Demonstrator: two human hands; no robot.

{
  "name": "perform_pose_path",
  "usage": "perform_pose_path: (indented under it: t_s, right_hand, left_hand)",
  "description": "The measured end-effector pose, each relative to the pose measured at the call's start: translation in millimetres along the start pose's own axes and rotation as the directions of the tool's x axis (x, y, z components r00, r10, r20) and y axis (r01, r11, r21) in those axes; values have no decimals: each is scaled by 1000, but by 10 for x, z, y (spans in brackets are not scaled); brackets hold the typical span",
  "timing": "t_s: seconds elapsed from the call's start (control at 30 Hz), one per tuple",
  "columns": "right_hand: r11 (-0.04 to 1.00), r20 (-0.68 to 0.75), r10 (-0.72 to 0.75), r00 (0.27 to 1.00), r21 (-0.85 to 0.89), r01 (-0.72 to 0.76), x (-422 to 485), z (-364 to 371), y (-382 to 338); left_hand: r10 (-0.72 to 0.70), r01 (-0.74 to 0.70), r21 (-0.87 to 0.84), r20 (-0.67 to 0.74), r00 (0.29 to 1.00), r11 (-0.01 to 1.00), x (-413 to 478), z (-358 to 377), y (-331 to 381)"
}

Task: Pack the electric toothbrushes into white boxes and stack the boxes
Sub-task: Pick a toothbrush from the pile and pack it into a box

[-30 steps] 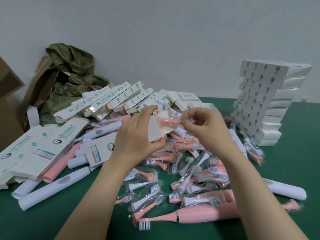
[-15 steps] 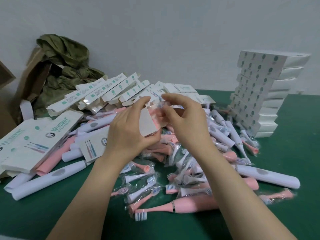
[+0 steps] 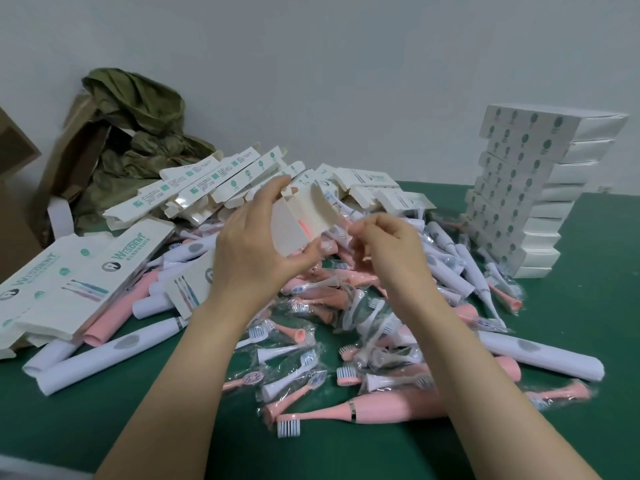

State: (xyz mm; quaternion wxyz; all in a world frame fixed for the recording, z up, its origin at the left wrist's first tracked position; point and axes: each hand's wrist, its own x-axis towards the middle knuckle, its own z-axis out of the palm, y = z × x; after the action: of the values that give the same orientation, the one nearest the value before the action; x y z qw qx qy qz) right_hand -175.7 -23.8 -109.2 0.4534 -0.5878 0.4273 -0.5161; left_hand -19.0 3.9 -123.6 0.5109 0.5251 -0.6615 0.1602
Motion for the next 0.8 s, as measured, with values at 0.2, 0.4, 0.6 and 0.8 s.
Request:
perform_pose_path:
  t_s: [0.2, 0.4, 0.6, 0.8]
  right_hand:
    - [696, 504, 121, 855, -657, 289, -236, 345, 158]
    - [490, 492, 83, 867, -777, 394, -232, 453, 170]
    - [861, 158, 13, 987, -504, 69, 38, -67, 16]
    - [925, -61, 5, 998, 379, 19, 83, -160, -154]
  left_hand:
    - [-62, 57, -31, -159, 985, 998, 28, -32, -32]
    - [-32, 28, -34, -120, 992, 999, -4, -22, -34]
    - [-32, 32, 14, -42, 999, 999, 12, 18, -16]
    - [52, -67, 81, 180, 982, 994, -29, 135, 24]
